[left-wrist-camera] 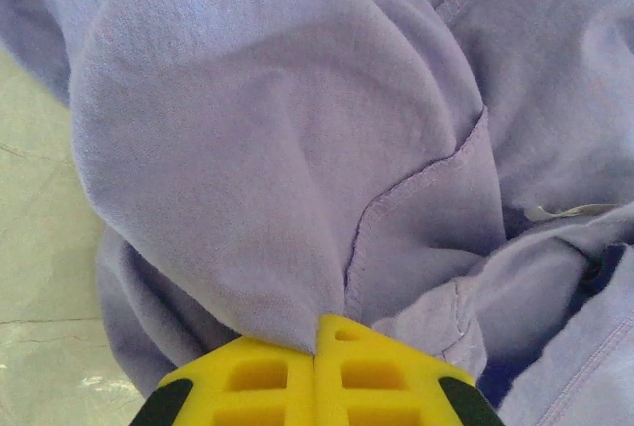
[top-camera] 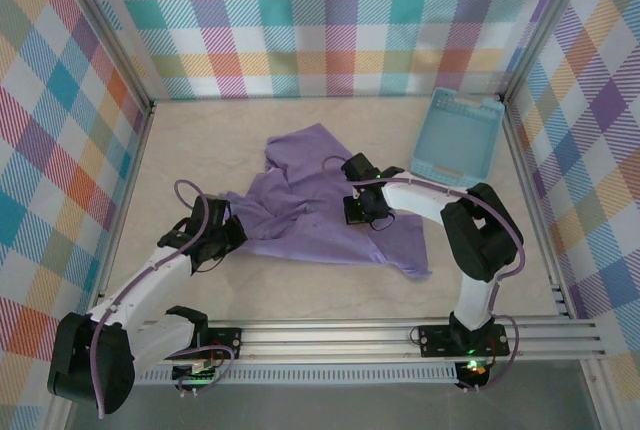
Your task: Fold the inside-out t-shirt
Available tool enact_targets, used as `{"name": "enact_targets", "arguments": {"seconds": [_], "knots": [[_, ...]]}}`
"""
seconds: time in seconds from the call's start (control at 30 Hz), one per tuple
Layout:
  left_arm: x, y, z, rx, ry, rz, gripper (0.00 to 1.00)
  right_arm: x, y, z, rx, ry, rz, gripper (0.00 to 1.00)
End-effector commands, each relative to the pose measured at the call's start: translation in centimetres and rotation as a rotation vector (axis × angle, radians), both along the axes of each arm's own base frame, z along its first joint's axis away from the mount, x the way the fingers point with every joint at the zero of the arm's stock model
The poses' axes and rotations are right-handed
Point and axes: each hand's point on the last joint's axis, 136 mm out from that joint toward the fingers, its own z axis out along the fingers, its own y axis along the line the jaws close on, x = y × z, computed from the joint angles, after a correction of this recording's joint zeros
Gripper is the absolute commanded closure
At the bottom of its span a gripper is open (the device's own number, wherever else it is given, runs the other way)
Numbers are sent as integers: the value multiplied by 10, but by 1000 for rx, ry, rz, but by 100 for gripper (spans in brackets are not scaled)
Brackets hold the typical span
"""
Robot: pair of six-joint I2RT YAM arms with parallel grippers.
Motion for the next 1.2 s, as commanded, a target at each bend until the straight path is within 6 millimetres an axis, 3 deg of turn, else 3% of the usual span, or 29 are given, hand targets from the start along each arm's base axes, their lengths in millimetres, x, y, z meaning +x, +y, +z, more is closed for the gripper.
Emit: {"name": "enact_targets", "arguments": {"seconds": [0.0,0.13,0.27,0.43,0.57,0.8,0.9,1.03,1.17], "knots": [[1,-2,0,5,-3,-5,99,2,-13,28,-17,-91,-30,100],[-2,9,5,56,6,28,82,-1,-47,59,-73,-222,-128,100],[-2,18,13,48,-6,76,62,-21,-86,79,-101,-307,-236,100],[7,19,17,2,-21,111,42,-53,-106,71,-59,-293,-288,100],[21,10,17,-39,-16,107,38,-67,-113,56,-53,-251,-309,100],[18,2,-16,-64,97,108,41,-63,-109,59,-31,-260,-321,100],[17,-2,-26,-80,119,104,47,-57,-104,64,-21,-271,-315,100],[26,-7,-25,-92,120,88,69,-50,-106,75,-42,-304,-316,100],[38,-2,5,-50,67,84,94,-42,-121,114,-71,-428,-337,100]]}}
